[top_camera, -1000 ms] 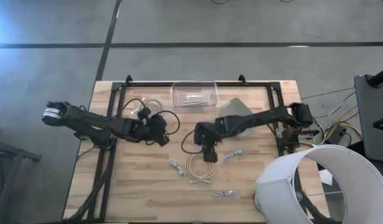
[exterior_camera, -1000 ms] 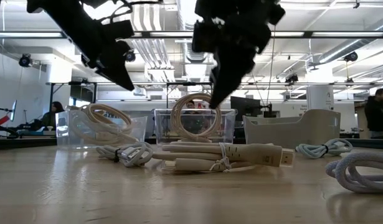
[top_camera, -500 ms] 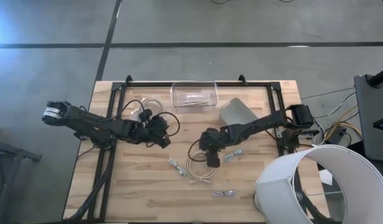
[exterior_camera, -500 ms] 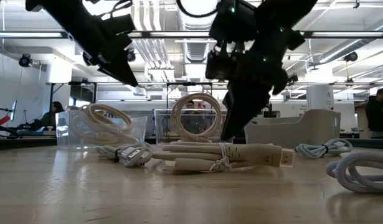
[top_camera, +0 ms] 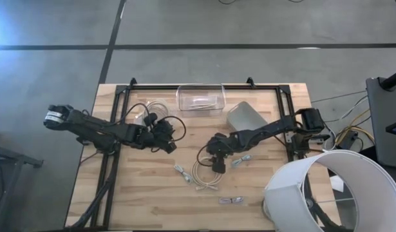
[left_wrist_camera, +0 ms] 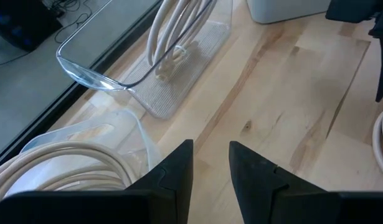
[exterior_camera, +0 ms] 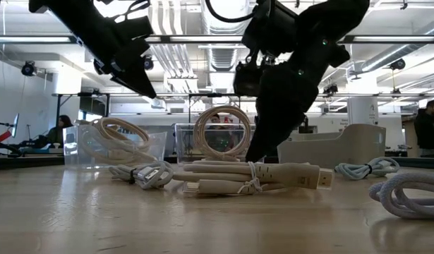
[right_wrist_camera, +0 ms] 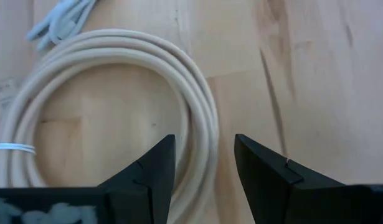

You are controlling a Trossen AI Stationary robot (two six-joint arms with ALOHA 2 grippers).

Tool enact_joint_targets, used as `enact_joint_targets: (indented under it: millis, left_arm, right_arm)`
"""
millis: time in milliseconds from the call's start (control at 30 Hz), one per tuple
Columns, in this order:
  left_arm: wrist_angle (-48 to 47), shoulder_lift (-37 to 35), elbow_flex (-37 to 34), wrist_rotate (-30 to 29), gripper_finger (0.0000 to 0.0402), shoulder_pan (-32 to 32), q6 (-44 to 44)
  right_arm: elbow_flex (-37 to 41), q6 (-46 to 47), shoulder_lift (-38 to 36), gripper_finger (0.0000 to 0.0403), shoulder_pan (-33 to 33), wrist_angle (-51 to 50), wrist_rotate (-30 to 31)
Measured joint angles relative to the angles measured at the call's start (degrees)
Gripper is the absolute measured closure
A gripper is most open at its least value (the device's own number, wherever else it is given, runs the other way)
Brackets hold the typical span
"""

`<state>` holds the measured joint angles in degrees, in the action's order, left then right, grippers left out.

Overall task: Pick & Place USB Port
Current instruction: Put the brown HDMI cable into the right transparent bin

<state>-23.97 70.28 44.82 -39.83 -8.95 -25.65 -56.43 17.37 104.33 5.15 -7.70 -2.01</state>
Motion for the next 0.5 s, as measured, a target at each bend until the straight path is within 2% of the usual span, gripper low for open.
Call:
enact_joint_targets:
  millis: [500]
  left_arm:
    - [-0.1,0.0,-0.06,-0.05,0.0296,-0.04,-0.03]
  right_arm:
    - [2.65,-0.7,3.94,0.0245,0.63,8.27,0.9]
